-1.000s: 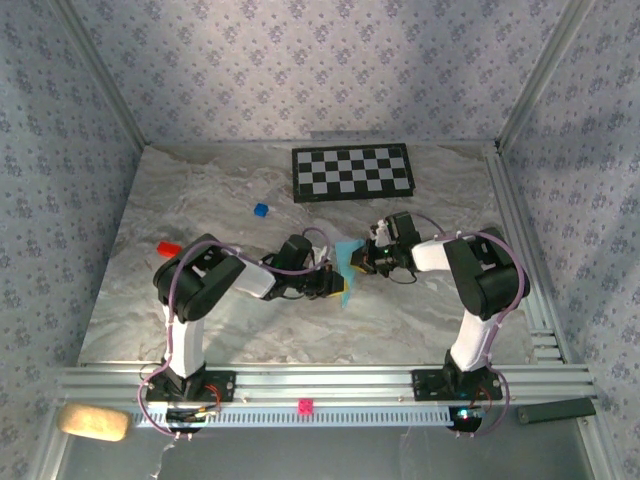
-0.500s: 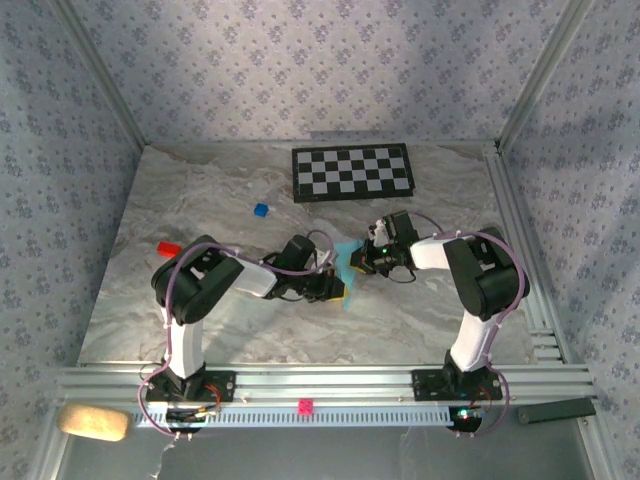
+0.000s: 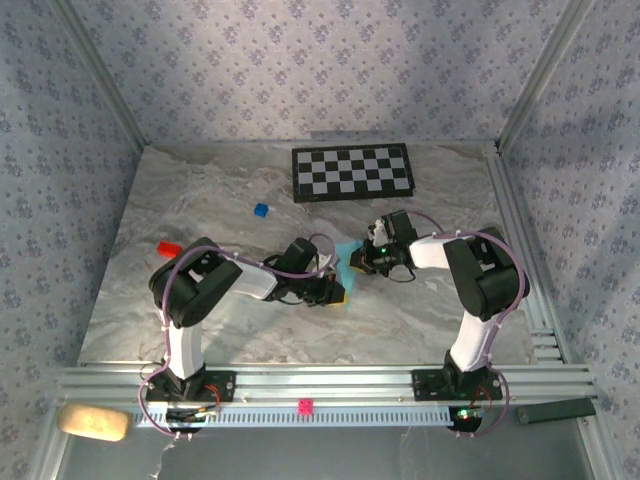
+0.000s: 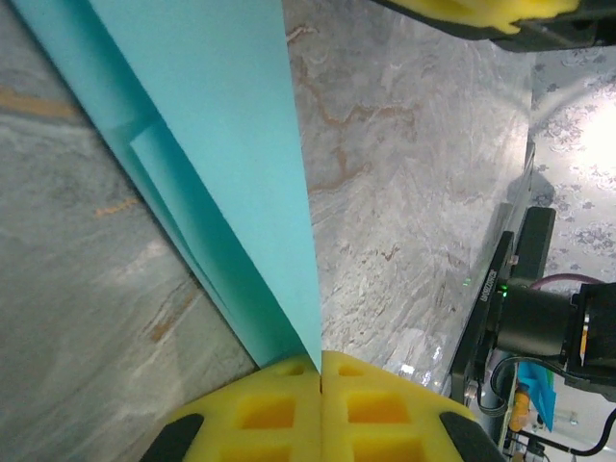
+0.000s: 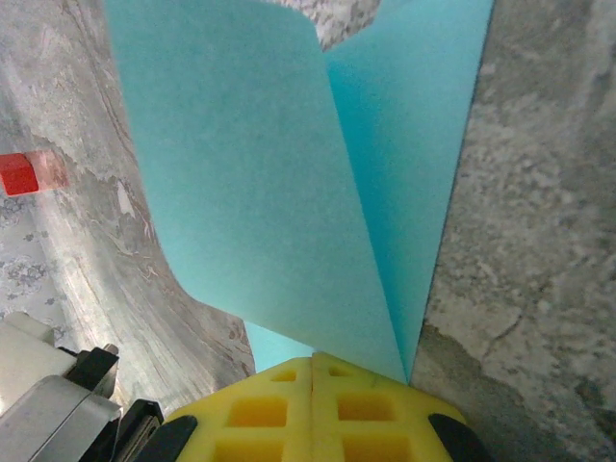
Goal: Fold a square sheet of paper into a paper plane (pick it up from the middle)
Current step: Fold the wing for the fifth time at the center of the table.
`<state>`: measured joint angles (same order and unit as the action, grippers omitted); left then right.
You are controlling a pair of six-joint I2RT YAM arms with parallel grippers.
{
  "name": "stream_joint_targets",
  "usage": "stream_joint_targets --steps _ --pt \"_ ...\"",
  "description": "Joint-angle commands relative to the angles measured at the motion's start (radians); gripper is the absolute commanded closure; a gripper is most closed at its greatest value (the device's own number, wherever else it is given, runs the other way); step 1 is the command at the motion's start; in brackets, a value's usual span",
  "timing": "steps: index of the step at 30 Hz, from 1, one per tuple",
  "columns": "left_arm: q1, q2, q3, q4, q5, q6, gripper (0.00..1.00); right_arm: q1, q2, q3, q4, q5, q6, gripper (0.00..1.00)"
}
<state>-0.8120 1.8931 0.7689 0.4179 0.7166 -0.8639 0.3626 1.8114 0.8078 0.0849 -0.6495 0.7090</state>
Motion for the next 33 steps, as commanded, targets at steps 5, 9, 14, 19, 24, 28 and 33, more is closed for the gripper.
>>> stream_joint_targets --steps 5,9,14,19,24,28,33 --pt "-0.043 -0.005 -0.053 -0.153 0.073 0.019 0.89 0.001 0.039 -0.023 -0.120 0.145 -0.025 0.96" --pt "-0.044 -0.022 -0.064 -0.154 0.069 0.025 0.86 0.002 0.039 -0.024 -0.123 0.154 -0.022 0.97" --pt "-0.042 -0.097 -0.108 -0.143 -0.006 0.017 0.74 0.003 0.034 -0.027 -0.118 0.144 0.005 0.97" --pt "-0.035 -0.226 -0.190 -0.090 -0.115 -0.022 0.66 0.018 0.012 -0.044 -0.083 0.151 0.074 0.97" --pt "0.000 -0.338 -0.220 -0.088 -0.178 -0.047 0.72 0.040 -0.010 -0.064 -0.043 0.168 0.135 0.97" --pt "0.054 -0.388 -0.176 -0.113 -0.185 -0.051 0.80 0.062 -0.032 -0.090 -0.010 0.197 0.195 0.97" --pt "0.066 -0.311 -0.010 -0.188 -0.112 -0.015 0.85 0.076 -0.045 -0.098 -0.012 0.230 0.217 0.97"
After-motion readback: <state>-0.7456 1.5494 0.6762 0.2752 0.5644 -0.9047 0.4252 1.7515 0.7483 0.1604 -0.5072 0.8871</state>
